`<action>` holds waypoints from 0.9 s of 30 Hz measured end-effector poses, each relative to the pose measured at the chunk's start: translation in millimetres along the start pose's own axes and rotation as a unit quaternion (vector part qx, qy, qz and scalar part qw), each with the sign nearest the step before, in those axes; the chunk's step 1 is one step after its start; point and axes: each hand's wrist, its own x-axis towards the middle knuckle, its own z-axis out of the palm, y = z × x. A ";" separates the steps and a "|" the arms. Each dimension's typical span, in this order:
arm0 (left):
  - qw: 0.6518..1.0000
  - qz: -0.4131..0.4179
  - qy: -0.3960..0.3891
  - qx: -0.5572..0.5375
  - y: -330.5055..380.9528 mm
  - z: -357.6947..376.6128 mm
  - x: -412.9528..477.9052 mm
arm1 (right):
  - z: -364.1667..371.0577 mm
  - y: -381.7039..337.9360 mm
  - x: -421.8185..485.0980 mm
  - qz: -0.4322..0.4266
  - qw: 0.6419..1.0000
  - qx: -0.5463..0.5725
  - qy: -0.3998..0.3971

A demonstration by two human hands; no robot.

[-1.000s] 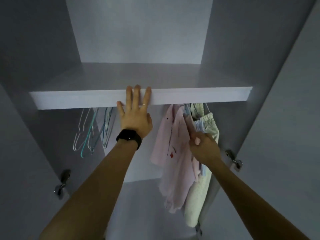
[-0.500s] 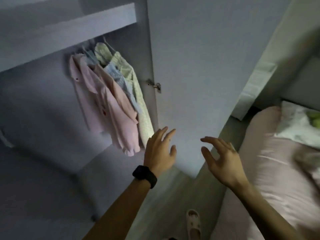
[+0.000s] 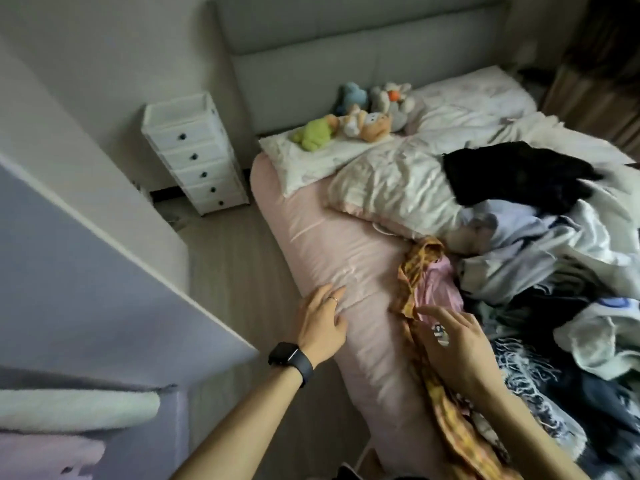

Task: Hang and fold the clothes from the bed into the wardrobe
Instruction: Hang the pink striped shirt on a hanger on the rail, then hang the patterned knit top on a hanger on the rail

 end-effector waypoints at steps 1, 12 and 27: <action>1.000 0.007 -0.017 0.006 3.7 6.7 7.5 | -1.4 10.8 -4.4 0.019 1.000 0.001 0.003; 0.978 0.071 -0.151 0.127 65.4 115.8 102.9 | -22.5 164.4 -20.0 0.228 0.973 -0.015 -0.024; 0.920 -0.036 -0.338 0.193 -46.2 308.2 164.0 | 142.6 286.0 -11.7 0.357 0.903 -0.052 -0.232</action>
